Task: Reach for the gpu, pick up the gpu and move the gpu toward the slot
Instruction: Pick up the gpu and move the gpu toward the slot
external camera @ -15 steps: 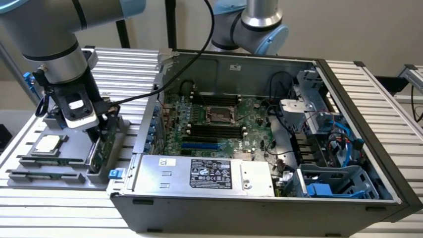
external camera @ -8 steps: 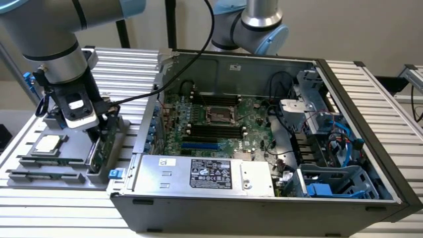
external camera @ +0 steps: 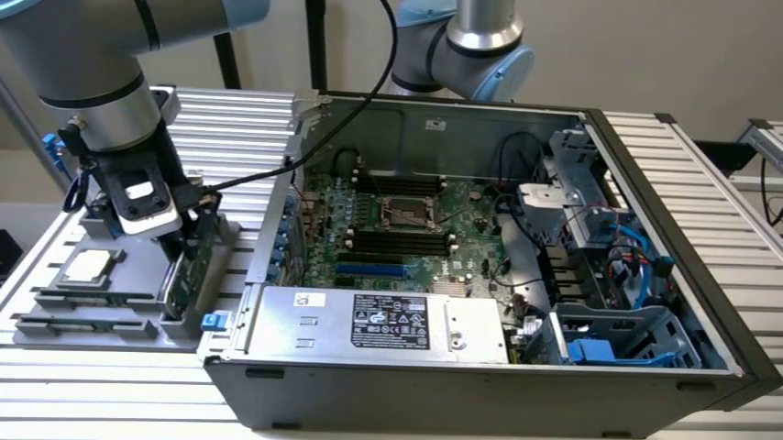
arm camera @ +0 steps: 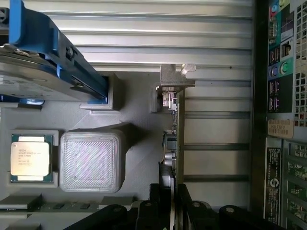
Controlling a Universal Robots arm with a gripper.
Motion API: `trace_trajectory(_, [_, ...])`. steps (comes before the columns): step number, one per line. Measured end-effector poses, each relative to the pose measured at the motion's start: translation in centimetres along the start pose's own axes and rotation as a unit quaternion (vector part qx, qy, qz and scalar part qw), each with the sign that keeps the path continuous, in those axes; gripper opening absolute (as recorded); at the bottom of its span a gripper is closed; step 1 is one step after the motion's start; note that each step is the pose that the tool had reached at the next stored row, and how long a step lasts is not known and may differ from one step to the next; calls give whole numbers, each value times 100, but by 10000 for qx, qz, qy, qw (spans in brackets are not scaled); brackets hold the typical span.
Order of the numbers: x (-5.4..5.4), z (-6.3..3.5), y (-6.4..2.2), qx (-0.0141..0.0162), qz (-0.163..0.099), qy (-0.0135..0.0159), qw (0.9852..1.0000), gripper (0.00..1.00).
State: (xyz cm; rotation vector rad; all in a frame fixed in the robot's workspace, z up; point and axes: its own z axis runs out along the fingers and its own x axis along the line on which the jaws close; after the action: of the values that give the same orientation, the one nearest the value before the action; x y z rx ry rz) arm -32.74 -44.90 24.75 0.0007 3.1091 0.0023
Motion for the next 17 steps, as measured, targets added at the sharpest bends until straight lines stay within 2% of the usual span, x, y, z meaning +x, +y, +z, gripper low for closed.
trace_trajectory(9, [-8,-119,0,-4,0,41,10000,26])
trace_trajectory(17, [-39,-348,0,-13,0,99,9999,26])
